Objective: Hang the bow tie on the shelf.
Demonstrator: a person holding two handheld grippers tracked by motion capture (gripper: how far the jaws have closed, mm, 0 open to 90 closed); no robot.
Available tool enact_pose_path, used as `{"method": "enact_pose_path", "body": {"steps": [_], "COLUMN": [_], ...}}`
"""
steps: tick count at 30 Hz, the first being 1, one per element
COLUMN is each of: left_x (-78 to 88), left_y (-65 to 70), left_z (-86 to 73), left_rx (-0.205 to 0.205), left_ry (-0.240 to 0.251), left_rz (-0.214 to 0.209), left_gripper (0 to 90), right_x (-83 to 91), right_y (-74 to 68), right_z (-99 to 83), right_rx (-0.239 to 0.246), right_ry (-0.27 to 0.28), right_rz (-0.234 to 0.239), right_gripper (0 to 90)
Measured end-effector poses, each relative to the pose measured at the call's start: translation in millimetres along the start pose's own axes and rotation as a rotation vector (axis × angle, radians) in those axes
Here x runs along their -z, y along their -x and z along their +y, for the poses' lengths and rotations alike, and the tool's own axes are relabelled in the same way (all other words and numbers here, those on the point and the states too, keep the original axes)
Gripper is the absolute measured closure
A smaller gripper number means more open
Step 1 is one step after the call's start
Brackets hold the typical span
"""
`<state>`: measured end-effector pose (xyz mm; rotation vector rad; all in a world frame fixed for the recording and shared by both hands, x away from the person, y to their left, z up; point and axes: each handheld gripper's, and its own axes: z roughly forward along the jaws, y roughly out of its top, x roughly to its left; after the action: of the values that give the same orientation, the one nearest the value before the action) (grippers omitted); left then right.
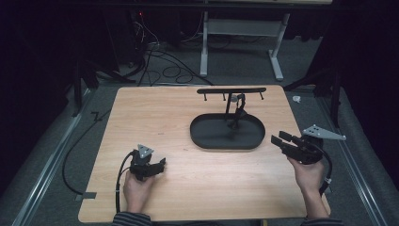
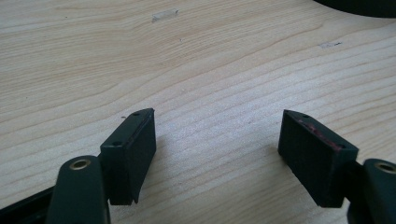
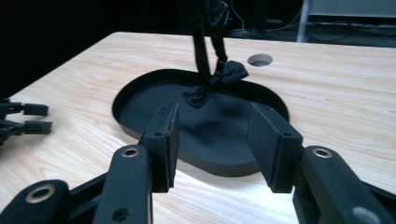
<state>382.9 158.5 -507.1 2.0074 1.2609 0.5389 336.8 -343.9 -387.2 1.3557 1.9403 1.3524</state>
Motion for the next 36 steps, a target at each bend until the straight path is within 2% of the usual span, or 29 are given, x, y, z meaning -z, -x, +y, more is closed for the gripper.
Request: {"method": "enact_pose_path", "body": {"steps": [9, 13, 14, 24, 36], "left_x": [0.0, 0.0, 0.0, 0.0, 0.0], "left_y": [0.1, 0.1, 0.1, 0.1, 0.1], "left_z": [0.0, 0.0, 0.0, 0.0, 0.0], "left_rx": [0.000, 0.000, 0.000, 0.000, -0.001], "left_ry": [0.000, 0.000, 0.000, 0.000, 0.000], "left_rz": [0.001, 0.000, 0.000, 0.000, 0.001], "left_gripper": [28.2, 28.2, 28.1, 28.1, 28.1], "right_x": [-2.5, -3.9, -5.7, -15.7, -24.3], "right_y": [-7.5, -9.7, -11.5, -16.3, -23.3], "right_z": [-6.7, -11.7, -14.4, -24.8, -34.3], "right_rx": [0.004, 0.003, 0.021, 0.018, 0.043], "right_ry": [-0.005, -0.012, -0.021, -0.050, -0.088], "right_rz": [0.020, 0.020, 0.001, 0.017, -0.001], "right_gripper": [55.5, 55.5, 55.5, 55.8, 56.4]}}
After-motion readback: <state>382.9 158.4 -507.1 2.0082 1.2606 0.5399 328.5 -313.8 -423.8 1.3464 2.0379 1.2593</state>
